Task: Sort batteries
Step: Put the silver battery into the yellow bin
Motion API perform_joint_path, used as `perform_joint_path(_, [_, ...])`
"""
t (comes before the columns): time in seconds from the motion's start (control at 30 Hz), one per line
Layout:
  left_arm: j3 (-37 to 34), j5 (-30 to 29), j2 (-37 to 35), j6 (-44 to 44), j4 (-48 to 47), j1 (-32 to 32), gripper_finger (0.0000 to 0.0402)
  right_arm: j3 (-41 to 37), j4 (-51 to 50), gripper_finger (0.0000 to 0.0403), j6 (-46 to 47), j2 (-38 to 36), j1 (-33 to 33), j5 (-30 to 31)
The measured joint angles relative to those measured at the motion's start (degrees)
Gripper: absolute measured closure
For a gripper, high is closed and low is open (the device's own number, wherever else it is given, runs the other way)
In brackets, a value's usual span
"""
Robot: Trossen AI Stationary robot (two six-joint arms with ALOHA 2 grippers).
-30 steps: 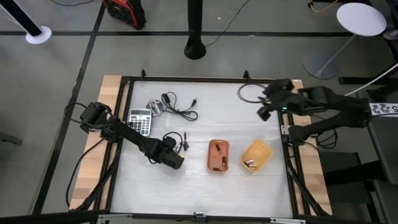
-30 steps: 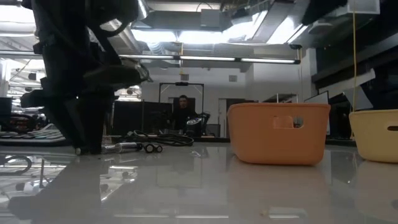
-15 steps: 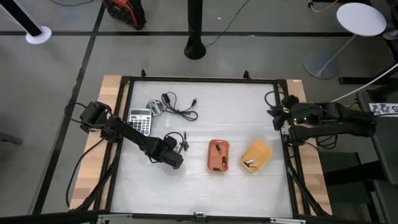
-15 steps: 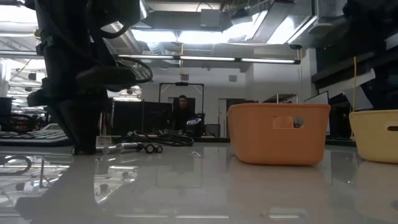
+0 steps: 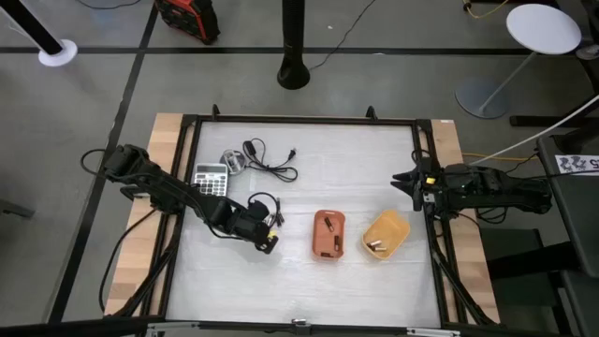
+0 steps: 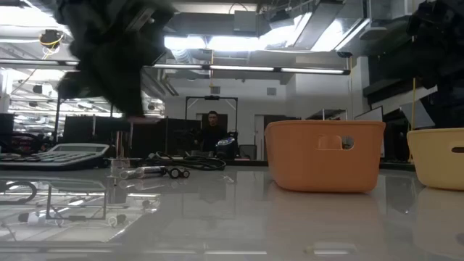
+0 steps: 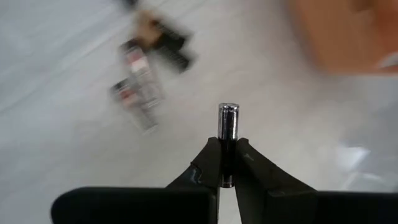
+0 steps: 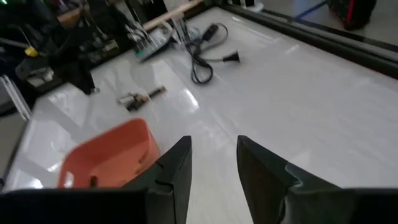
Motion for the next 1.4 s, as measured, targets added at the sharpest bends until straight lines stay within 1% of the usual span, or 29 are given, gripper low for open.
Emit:
perform_joint_path(0.07, [0.0, -1.1, 0.1, 2.1, 5.1, 0.5, 0.0381, -0.3, 1.5, 0.0281, -0.1, -0.2, 0.0, 0.3])
perform_joint_path(0.17, [0.0, -3.9, 1.1, 7.1, 15.8, 2.4, 0.0380, -2.0, 6.2, 0.0281, -0.3, -0.2, 0.0, 2.0])
perform_joint_path(0.23, [0.0, -5.8, 2.5, 12.6, 24.3, 4.1, 0.0380, -4.3, 10.5, 0.0281, -1.7, -0.2, 0.0, 1.7])
perform_joint_path(0.3, [0.0, -6.5, 4.6, 18.8, 34.0, 6.3, 0.0380, -7.1, 15.1, 0.0281, -3.0, -0.1, 0.0, 0.4])
perform_joint_path(0.4, [0.0, -6.2, 8.8, 27.8, 50.4, 9.6, 0.0380, -11.2, 20.9, 0.0281, -3.4, -0.1, 0.0, -1.4])
perform_joint_path(0.43, [0.2, -5.2, 10.4, 30.1, 55.4, 10.6, 0.0382, -12.2, 22.3, 0.0281, -3.4, -0.1, 0.0, -2.0])
perform_joint_path(0.47, [0.7, -4.0, 12.2, 32.2, 59.0, 11.6, 0.0383, -13.0, 23.0, 0.0281, -3.5, -0.1, 0.0, -2.1])
perform_joint_path(0.53, [3.3, -1.5, 15.8, 34.6, 62.8, 13.2, 0.0383, -13.8, 23.3, 0.0281, -3.6, -0.1, 0.0, -2.5])
perform_joint_path(0.6, [7.3, 0.5, 19.3, 36.7, 63.2, 14.5, 0.0382, -14.1, 23.4, 0.0281, -4.5, -0.1, 0.0, -2.5])
perform_joint_path(0.73, [18.0, 5.9, 27.5, 42.6, 62.4, 15.8, 0.0378, -14.1, 25.2, 0.0281, -6.6, -0.1, 0.0, -2.5])
perform_joint_path(0.8, [24.2, 8.2, 31.5, 46.0, 58.5, 16.2, 0.0379, -14.1, 26.2, 0.0281, -8.1, -0.1, 0.0, -2.5])
perform_joint_path(0.9, [33.6, 10.4, 36.8, 50.5, 50.3, 16.5, 0.0381, -14.1, 26.4, 0.0281, -9.3, -0.1, 0.0, -1.8])
perform_joint_path(1.03, [43.5, 10.5, 42.3, 56.2, 40.4, 16.5, 0.0373, -14.1, 25.9, 0.0281, -9.3, -0.1, 0.0, -1.0])
perform_joint_path(1.1, [46.9, 10.6, 44.4, 58.5, 38.8, 16.5, 0.0369, -14.1, 25.2, 0.0281, -9.3, -0.1, 0.0, -1.0])
perform_joint_path(1.2, [50.3, 10.6, 46.7, 61.2, 38.9, 16.0, 0.0366, -14.1, 23.4, 0.0281, -9.3, -0.1, 0.0, -1.0])
perform_joint_path(1.3, [52.2, 10.6, 48.2, 63.5, 38.9, 15.3, 0.0365, -14.1, 22.5, 0.0281, -9.3, -0.1, 0.0, -1.4])
perform_joint_path(1.4, [53.2, 10.6, 49.5, 63.6, 39.5, 14.5, 0.0365, -14.1, 22.7, 0.0281, -9.6, -0.1, 0.0, -1.9])
